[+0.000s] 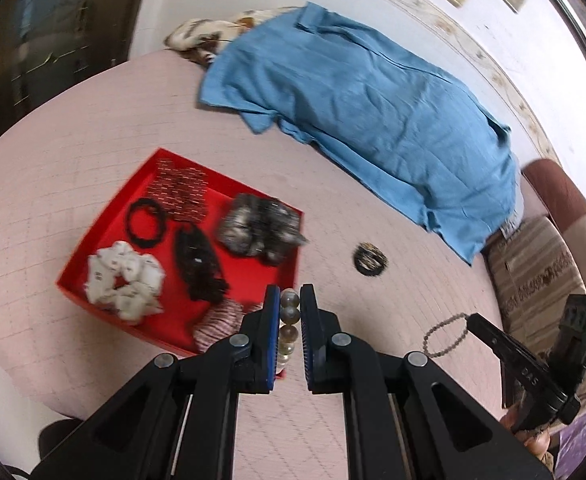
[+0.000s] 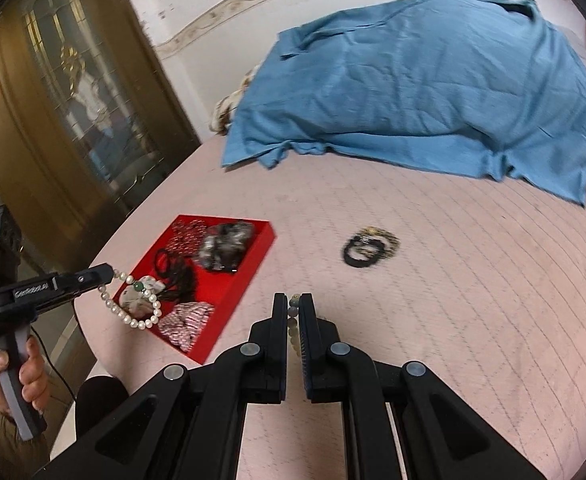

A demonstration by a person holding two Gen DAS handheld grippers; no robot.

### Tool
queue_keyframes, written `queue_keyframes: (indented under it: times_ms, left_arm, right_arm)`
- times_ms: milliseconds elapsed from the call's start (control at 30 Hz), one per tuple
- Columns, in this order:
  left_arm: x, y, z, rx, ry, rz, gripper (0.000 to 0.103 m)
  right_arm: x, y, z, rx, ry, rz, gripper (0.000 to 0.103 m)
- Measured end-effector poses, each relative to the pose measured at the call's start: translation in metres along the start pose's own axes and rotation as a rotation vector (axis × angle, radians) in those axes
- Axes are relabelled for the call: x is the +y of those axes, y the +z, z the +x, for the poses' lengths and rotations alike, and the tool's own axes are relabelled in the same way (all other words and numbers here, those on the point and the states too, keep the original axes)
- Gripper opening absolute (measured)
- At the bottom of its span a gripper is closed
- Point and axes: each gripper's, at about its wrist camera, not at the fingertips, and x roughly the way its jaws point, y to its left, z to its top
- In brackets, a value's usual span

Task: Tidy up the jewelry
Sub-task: 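Carry both bracelets into the red tray and open both tools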

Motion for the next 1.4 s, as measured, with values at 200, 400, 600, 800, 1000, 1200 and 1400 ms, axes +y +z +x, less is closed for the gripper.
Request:
queue_keyframes:
  times_ms: [200, 400, 600, 800, 1000, 1200, 1400]
  left_arm:
    - [0.026, 0.012, 0.005, -0.001, 0.034, -0.025, 0.009]
    - [0.045, 0.019, 0.018, 0.018, 0.008, -0.06, 0.009]
    - [0.053, 0.018, 0.037, 0.04, 0.026, -0.046, 0.009]
    - [0.069, 0.013, 0.059, 0.073, 0.095, -0.032, 0.009]
    - [0.083, 0.008, 0.079, 0.107, 0.162, -0.022, 0.009]
    - [0.083, 0.005, 0.085, 0.105, 0.191, 0.003, 0.009]
    - [0.079, 0.005, 0.085, 0.098, 0.204, 0.013, 0.009]
  right_arm:
    - [0.03, 0.011, 0.023, 0.033, 0.037, -0.036, 0.006]
    - [0.057, 0.023, 0.048, 0.065, 0.062, -0.071, 0.006]
    - [0.087, 0.03, 0.077, 0.102, 0.088, -0.109, 0.006]
    - [0.114, 0.036, 0.122, 0.168, 0.11, -0.124, 0.007]
    - [0.122, 0.035, 0.168, 0.231, 0.143, -0.088, 0.007]
    - [0.118, 0.023, 0.201, 0.294, 0.108, -0.091, 0.007]
    - [0.108, 0.018, 0.214, 0.32, 0.084, -0.081, 0.007]
